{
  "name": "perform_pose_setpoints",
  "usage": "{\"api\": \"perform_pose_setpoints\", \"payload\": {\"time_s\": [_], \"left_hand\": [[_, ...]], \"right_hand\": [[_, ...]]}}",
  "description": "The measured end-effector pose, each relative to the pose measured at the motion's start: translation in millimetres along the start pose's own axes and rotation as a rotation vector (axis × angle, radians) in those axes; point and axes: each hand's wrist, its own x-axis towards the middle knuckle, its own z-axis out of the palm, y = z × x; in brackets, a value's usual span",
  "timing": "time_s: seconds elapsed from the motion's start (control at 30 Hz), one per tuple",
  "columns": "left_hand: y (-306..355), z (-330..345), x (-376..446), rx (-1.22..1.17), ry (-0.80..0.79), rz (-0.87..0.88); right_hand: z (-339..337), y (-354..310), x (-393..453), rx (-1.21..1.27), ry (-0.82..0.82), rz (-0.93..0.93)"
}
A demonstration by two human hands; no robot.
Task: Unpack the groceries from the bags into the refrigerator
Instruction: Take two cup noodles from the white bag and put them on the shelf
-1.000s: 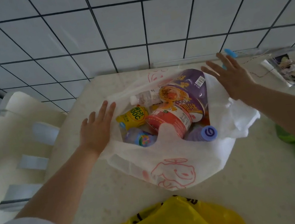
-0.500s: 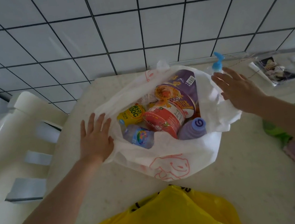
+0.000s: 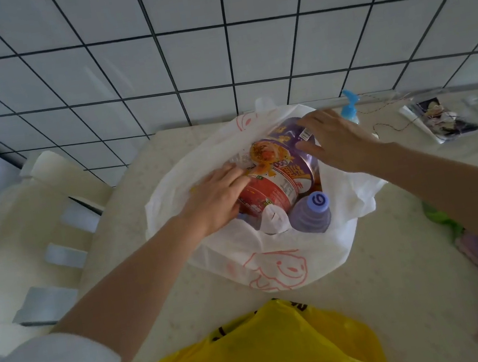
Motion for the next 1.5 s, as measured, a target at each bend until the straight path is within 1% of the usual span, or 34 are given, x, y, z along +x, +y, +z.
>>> {"api": "perform_pose_setpoints", "payload": {"time_s": [0.07,0.17,0.33,0.47,0.6,0.73,0.8,0.93,1.1,1.2,1.27,1.37,1.5], "left_hand": [[2.3,2.3,15.0,0.021,-0.053,0.037],[4.9,6.6,33.7,0.063,-0.081,0.073],[13.5,8.4,53.1,0.072,-0.155,0.100],[18.8,5.5,55.2,0.063,-0.167,0.087],[19.6,5.7,54.0,-0.010,-0.140,0.062],[17.1,6.8,50.1,-0.075,-0.130,0.006],[14.7,6.6,46.3,-0.069,-0.097,-0.002],[14.8,1.7,33.1,-0.023,-0.017,0.001],[16.4,-24.1,7.8,-0.047,0.105,-0.057],[17.9,-42.9,-10.6,-0.072,0.126,-0.150],[20.5,-56.4,-26.3,-0.106,0.169,-0.220],[28.7,-77.7,-53.6,-0.195,0.314,-0.313],[47.0,-98.8,-93.4,-0.384,0.483,-0.514]], "right_hand": [[3.8,-1.8,8.2,0.019,-0.050,0.007],[8.7,-2.4,19.1,0.015,-0.102,0.030],[20.0,-5.4,29.4,-0.146,-0.167,0.066],[18.9,-5.9,34.4,-0.101,-0.195,0.122],[15.9,-5.0,35.7,-0.098,-0.207,0.098],[10.3,-3.9,32.4,-0.022,-0.246,0.121],[7.4,-4.7,30.4,0.012,-0.251,0.126],[5.0,-8.6,22.5,0.052,-0.180,0.116],[-16.4,-19.0,9.6,0.210,-0.067,0.196],[-38.8,-29.1,0.4,0.309,0.005,0.229],[-53.7,-37.7,-6.8,0.364,0.088,0.248],[-79.8,-55.1,-22.2,0.449,0.212,0.267],[-106.4,-79.5,-47.0,0.653,0.353,0.319]]}}
